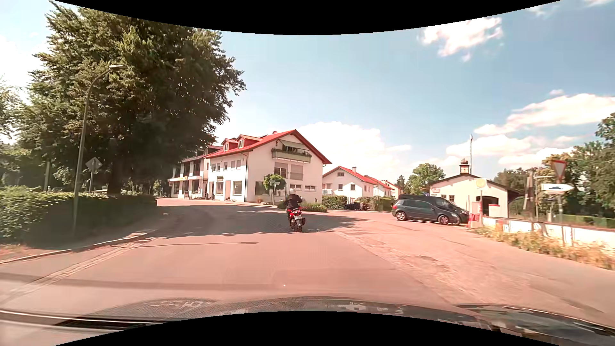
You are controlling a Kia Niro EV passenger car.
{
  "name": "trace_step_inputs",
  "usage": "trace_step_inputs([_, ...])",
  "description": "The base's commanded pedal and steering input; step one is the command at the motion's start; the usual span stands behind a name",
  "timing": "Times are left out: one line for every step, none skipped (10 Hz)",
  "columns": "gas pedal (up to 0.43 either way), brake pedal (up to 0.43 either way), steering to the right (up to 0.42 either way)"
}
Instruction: Follow the waypoints while adhering to traffic rules and regulations
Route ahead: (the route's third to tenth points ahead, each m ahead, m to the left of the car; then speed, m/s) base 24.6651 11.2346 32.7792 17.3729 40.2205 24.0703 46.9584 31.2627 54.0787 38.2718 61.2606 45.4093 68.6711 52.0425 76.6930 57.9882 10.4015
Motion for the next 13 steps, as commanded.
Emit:
trace_step_inputs([0.197, 0.006, -0.094])
trace_step_inputs([0.197, 0.006, -0.091])
trace_step_inputs([0.197, 0.006, -0.089])
trace_step_inputs([0.197, 0.006, -0.088])
trace_step_inputs([0.197, 0.006, -0.087])
trace_step_inputs([0.197, 0.006, -0.09])
trace_step_inputs([0.197, 0.006, -0.097])
trace_step_inputs([0.197, 0.006, -0.102])
trace_step_inputs([0.197, 0.006, -0.103])
trace_step_inputs([0.197, 0.006, -0.102])
trace_step_inputs([0.197, 0.006, -0.102])
trace_step_inputs([0.197, 0.006, -0.102])
trace_step_inputs([0.197, 0.006, -0.102])
